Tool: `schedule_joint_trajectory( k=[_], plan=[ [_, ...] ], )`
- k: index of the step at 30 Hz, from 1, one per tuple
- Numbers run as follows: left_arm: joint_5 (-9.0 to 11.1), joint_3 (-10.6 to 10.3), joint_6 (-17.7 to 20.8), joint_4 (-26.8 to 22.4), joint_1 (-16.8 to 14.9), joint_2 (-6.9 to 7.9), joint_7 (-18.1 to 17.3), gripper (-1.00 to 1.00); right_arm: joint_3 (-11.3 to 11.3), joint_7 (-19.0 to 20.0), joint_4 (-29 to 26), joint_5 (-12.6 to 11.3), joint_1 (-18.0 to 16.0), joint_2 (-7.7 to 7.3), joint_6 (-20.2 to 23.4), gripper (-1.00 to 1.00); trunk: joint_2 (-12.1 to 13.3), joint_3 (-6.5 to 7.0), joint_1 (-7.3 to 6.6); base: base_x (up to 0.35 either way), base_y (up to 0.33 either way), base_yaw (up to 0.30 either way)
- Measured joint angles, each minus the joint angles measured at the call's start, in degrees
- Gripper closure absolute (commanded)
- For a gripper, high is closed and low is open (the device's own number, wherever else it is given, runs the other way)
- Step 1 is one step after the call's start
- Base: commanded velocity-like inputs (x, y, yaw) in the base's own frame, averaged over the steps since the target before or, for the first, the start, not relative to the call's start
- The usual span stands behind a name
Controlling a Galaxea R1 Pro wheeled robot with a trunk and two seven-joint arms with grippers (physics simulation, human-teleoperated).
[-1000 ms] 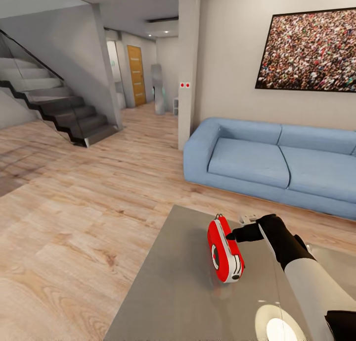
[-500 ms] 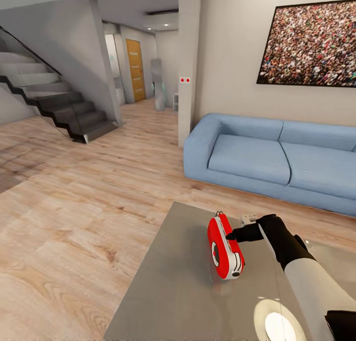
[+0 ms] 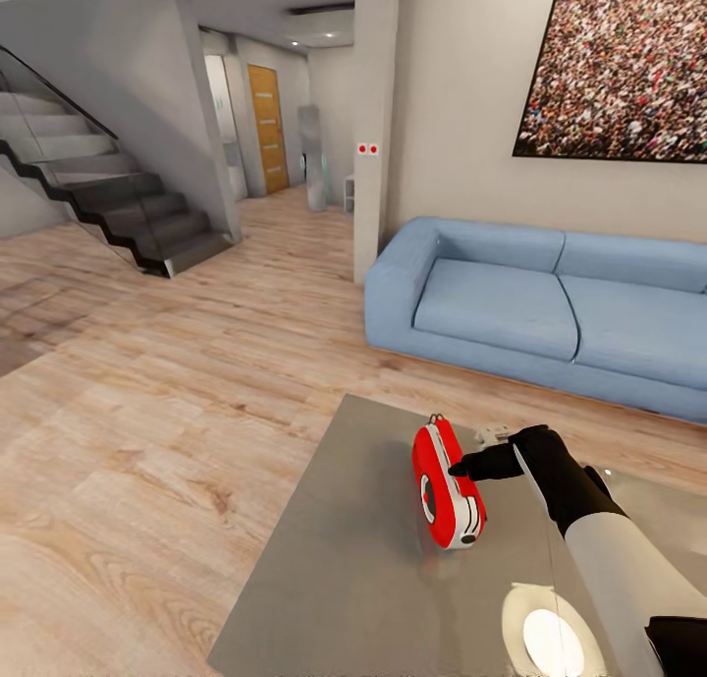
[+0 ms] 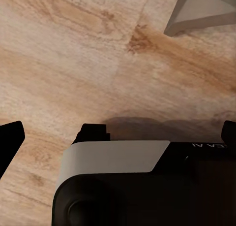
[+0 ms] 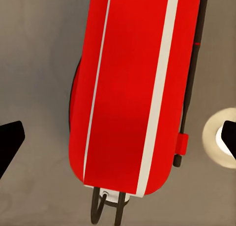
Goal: Turn on the radio receiver that's on the table in the living room.
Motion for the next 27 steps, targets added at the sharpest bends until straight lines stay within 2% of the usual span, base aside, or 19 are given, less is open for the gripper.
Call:
schedule_joint_trajectory(
  k=[9, 27],
  plan=[
    [0.00, 0.00, 0.00, 0.00, -0.03, 0.00, 0.01, -1.00, 0.00, 0.00, 0.00, 0.00, 0.00, 0.00, 0.00, -1.00, 0.00, -0.74, 0.00, 0.000, 0.000, 0.000],
    [0.00, 0.00, 0.00, 0.00, 0.00, 0.00, 0.01, -1.00, 0.00, 0.00, 0.00, 0.00, 0.00, 0.01, 0.00, -1.00, 0.00, -1.17, 0.00, 0.000, 0.000, 0.000]
  ],
)
